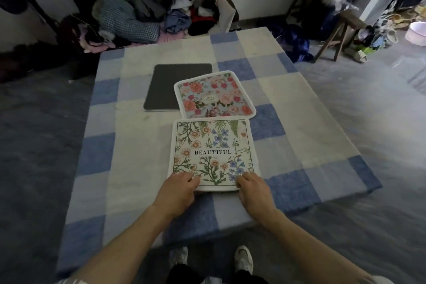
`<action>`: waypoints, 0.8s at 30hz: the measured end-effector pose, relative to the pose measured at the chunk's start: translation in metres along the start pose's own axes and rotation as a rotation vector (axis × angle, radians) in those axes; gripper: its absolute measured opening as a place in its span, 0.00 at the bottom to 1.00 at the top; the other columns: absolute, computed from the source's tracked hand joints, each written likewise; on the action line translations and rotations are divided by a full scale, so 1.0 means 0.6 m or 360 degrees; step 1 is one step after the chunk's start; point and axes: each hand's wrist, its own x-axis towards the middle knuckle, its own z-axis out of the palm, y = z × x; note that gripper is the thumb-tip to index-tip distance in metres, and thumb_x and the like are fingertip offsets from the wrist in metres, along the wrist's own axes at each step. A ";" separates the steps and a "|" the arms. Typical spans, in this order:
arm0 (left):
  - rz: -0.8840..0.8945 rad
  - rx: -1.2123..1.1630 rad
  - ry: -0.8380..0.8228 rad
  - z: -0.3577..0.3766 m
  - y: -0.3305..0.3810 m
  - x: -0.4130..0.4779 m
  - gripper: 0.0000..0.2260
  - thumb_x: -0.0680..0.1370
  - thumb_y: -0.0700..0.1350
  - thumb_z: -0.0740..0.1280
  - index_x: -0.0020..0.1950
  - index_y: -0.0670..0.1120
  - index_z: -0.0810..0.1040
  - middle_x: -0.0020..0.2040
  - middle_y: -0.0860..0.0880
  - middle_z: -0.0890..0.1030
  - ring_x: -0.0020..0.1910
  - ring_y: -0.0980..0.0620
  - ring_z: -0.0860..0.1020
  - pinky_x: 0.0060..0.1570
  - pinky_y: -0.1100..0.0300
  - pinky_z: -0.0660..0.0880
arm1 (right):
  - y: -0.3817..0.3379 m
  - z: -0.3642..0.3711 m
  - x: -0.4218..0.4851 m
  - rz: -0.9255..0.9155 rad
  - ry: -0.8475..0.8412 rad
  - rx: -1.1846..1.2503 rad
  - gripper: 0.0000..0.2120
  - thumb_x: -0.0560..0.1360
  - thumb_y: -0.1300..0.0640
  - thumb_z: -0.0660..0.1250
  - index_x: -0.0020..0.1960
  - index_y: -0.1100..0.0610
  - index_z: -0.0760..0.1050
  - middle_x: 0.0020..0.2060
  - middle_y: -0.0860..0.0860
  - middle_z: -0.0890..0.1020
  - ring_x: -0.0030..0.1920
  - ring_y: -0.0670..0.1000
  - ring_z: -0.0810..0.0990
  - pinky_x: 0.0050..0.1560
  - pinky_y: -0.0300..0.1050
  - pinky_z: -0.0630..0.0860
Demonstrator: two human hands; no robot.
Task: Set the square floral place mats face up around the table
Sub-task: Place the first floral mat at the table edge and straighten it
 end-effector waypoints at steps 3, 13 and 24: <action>-0.0185 0.0000 -0.0078 0.013 0.041 -0.022 0.12 0.71 0.39 0.66 0.54 0.43 0.78 0.46 0.43 0.80 0.42 0.41 0.77 0.40 0.53 0.72 | 0.024 -0.012 -0.009 -0.0124 -0.0045 0.0017 0.06 0.70 0.63 0.68 0.44 0.55 0.75 0.43 0.53 0.79 0.43 0.55 0.76 0.41 0.48 0.72; -0.0392 -0.0042 -0.0126 0.016 0.100 -0.070 0.09 0.74 0.41 0.62 0.53 0.45 0.74 0.49 0.45 0.78 0.46 0.42 0.75 0.41 0.53 0.69 | 0.038 -0.029 -0.048 -0.0246 -0.0203 0.0009 0.04 0.75 0.58 0.65 0.48 0.52 0.74 0.48 0.50 0.79 0.47 0.50 0.75 0.50 0.44 0.74; -0.0307 -0.0040 -0.0072 0.042 0.104 -0.125 0.09 0.70 0.41 0.68 0.49 0.45 0.75 0.44 0.45 0.78 0.41 0.43 0.76 0.39 0.52 0.73 | 0.012 -0.017 -0.106 -0.0188 -0.0200 -0.0004 0.02 0.76 0.55 0.65 0.48 0.51 0.74 0.50 0.49 0.79 0.50 0.48 0.75 0.54 0.46 0.76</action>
